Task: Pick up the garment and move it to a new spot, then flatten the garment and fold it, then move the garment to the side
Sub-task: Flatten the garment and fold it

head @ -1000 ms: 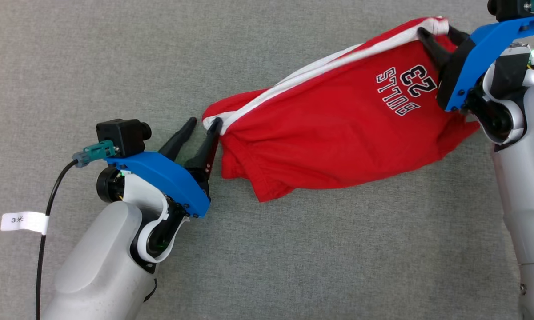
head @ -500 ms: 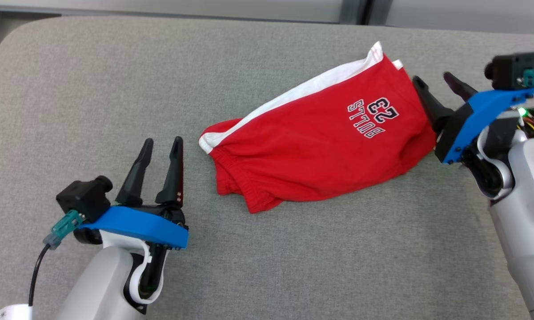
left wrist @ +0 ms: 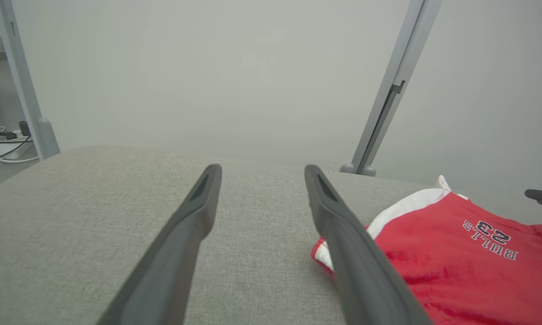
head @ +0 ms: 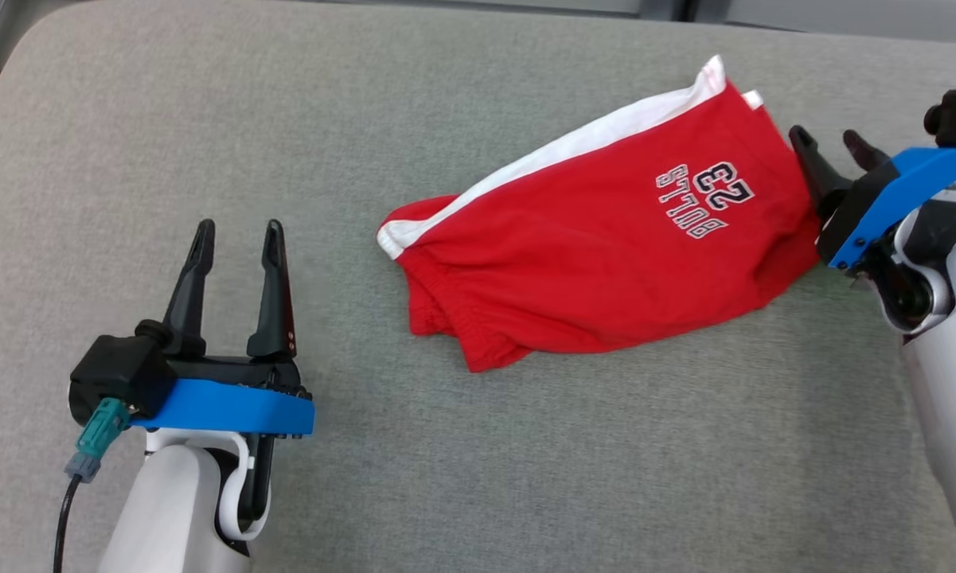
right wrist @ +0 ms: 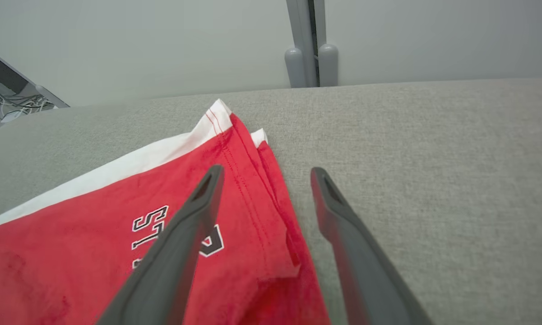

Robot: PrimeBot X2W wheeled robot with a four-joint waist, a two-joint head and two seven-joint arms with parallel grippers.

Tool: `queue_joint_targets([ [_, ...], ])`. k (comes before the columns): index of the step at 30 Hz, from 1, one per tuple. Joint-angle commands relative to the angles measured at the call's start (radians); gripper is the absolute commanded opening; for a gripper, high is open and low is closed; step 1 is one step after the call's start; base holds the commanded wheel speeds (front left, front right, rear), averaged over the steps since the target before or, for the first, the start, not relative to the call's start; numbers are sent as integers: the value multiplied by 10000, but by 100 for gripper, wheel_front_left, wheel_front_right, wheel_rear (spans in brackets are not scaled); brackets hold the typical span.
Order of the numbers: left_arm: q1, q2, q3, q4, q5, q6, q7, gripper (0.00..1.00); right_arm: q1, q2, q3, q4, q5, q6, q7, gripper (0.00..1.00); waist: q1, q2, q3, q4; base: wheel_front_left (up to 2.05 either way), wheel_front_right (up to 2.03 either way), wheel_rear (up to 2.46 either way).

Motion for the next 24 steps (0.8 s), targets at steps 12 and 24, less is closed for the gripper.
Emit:
queue_joint_targets([
  [12, 311, -501, 519, -25, 601, -281, -41, 100, -484, 282, -60, 2410, -1322, 5, 764, 0, 0, 0, 295, 889, 0, 0, 0],
  [24, 907, -79, 158, 44, 711, -291, -42, 100, 443, -231, -605, 1778, -1352, -1, -505, 0, 0, 0, -1065, -185, 0, 0, 0],
])
